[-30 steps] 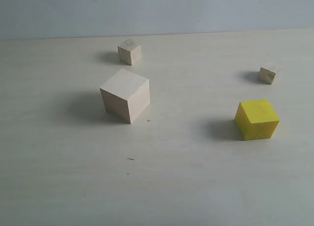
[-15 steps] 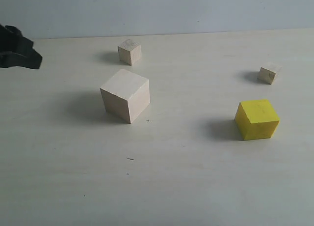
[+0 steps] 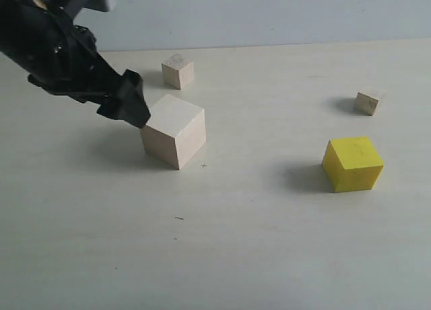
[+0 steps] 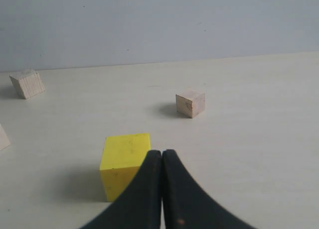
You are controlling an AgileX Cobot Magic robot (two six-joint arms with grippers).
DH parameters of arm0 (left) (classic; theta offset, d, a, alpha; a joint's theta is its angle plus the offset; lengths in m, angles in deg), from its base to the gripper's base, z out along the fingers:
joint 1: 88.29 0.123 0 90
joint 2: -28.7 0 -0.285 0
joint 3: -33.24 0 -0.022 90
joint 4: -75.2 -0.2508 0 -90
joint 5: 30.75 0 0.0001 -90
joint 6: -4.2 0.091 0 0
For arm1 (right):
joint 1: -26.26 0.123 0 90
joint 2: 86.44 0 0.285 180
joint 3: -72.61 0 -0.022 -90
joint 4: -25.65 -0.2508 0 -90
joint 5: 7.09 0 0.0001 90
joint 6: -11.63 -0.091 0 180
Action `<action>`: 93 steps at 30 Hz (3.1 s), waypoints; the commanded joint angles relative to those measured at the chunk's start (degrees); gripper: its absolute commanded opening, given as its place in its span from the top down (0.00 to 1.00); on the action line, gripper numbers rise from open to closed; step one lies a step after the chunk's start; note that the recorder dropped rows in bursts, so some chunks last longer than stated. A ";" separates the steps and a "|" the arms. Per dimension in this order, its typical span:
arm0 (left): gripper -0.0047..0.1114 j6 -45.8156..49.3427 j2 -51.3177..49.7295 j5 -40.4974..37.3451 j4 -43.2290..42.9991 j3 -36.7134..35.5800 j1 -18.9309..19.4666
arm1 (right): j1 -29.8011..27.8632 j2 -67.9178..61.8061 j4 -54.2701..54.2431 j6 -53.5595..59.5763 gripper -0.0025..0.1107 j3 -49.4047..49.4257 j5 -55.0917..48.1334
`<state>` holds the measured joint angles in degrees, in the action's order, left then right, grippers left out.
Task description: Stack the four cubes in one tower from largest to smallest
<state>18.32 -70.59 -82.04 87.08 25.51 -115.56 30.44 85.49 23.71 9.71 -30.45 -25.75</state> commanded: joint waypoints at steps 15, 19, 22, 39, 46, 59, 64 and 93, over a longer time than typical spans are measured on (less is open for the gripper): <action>0.05 -9.05 -19.49 -1.56 -9.39 16.08 -4.81 | 0.06 0.28 -0.21 -0.08 0.98 0.28 0.71; 0.05 -8.93 -21.31 -2.30 -8.79 18.18 -4.81 | 0.06 0.28 -0.21 -0.08 0.98 0.28 0.71; 0.05 -8.82 -22.39 -2.30 -8.79 19.30 -4.81 | 0.06 0.28 -0.21 -0.08 0.98 0.28 0.71; 0.05 -9.90 -31.01 -3.86 -8.59 24.59 -4.81 | 0.06 0.28 -0.21 -0.08 0.98 0.28 0.71; 0.13 -11.56 -31.17 -5.62 -8.59 24.59 -4.81 | 0.06 0.28 -0.21 -0.08 0.98 0.28 0.71; 0.96 -22.39 -30.73 -7.49 -8.67 24.59 -4.81 | 0.06 0.28 -0.21 -0.22 0.98 0.28 0.71; 0.96 -34.66 -28.49 -7.10 -8.67 24.59 -4.81 | 0.06 0.28 -0.21 -0.22 0.98 0.28 0.71; 0.96 -60.36 -28.20 -11.21 -16.39 24.59 -12.46 | 0.06 0.28 -0.21 -0.22 0.98 0.28 0.71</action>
<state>-41.91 -99.37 -93.28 70.47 49.85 -127.12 30.44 85.49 23.71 9.50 -30.45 -25.75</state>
